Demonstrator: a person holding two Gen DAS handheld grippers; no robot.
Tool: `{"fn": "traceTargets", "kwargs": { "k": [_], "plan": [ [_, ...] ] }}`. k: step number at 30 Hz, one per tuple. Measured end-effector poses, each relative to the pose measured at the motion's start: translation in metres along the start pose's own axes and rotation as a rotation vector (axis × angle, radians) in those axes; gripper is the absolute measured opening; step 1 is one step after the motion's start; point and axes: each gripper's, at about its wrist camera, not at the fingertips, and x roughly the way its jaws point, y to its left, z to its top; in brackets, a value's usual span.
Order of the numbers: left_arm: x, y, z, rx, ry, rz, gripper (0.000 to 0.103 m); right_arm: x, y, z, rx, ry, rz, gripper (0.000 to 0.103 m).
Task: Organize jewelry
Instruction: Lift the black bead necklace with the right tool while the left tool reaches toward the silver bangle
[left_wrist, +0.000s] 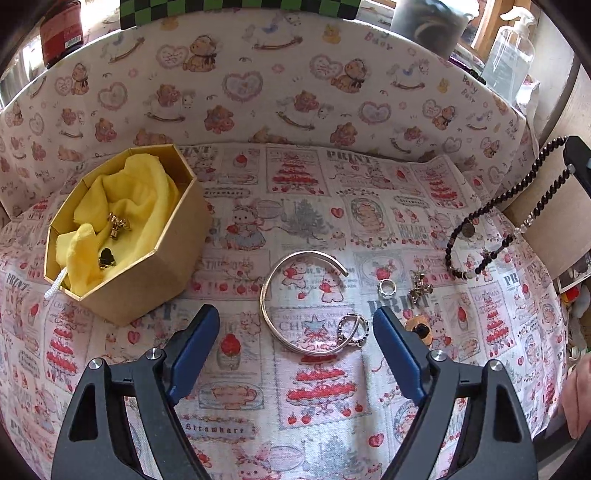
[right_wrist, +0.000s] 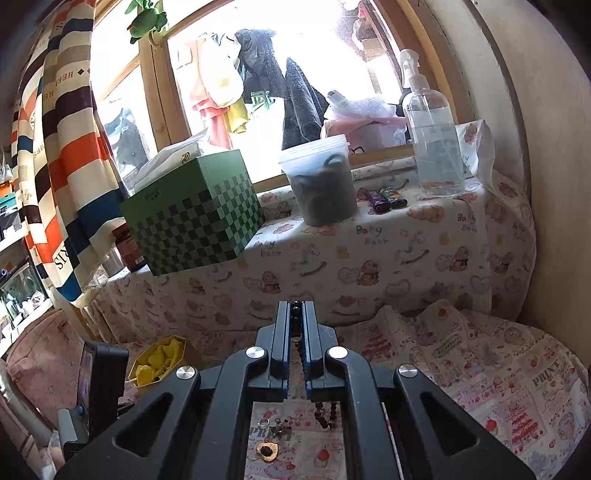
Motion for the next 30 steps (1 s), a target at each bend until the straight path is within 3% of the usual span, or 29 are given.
{"fn": "traceTargets", "kwargs": {
  "k": [6,12,30],
  "plan": [
    [0.009,-0.005,0.003,0.013,0.004,0.024,0.08,0.0,0.0,-0.001,0.0,-0.002,-0.005,0.006],
    [0.012,-0.003,0.007,-0.005,-0.01,0.033,0.057,0.002,0.0,-0.001,-0.01,0.006,-0.006,0.006],
    [-0.011,0.013,-0.001,-0.046,-0.028,0.006,0.056,0.001,0.002,0.0,-0.028,0.003,-0.011,0.006]
  ]
}}
